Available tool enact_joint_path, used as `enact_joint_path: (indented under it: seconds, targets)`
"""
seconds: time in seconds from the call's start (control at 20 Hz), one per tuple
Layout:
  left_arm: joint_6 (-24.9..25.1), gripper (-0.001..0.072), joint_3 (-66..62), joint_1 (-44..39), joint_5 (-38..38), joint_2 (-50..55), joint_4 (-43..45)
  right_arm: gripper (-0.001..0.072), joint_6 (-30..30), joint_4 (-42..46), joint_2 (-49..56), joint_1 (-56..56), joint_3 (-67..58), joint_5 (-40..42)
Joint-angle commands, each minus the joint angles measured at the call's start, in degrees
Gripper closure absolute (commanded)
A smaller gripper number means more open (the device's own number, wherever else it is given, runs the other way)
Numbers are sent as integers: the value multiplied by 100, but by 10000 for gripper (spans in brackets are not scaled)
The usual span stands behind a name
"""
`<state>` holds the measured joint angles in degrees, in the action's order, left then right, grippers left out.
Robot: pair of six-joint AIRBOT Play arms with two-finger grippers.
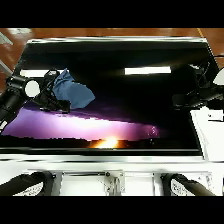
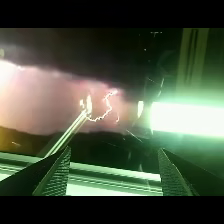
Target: Fold the shirts.
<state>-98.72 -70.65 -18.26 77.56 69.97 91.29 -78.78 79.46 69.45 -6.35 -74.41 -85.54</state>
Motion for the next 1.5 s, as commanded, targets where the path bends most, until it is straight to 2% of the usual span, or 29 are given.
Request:
enact_joint_path:
  seconds: [0.0, 0.7, 0.8, 1.15, 1.25, 1.35, 1.45]
  targets:
    - [2, 12, 2, 2, 0, 4, 0, 46, 0, -2, -4, 4, 2, 0]
    - [2, 12, 2, 2, -2, 4, 2, 46, -7, -22, -4, 4, 2, 111]
    - [2, 12, 2, 2, -2, 4, 0, 46, -20, -243, -4, 4, 2, 470]
    - [-9, 13, 9, 2, -87, 4, -31, 46, -111, -861, -2, 4, 2, 511]
    - [0, 12, 7, 11, -356, 46, 190, 46, -109, -953, -2, 4, 2, 518]
    - [-2, -7, -28, 94, -1012, 195, 614, 46, -111, -953, -2, 4, 2, 623]
    - [0, -8, -289, 448, -1698, 601, 645, 46, -111, -951, -2, 4, 2, 782]
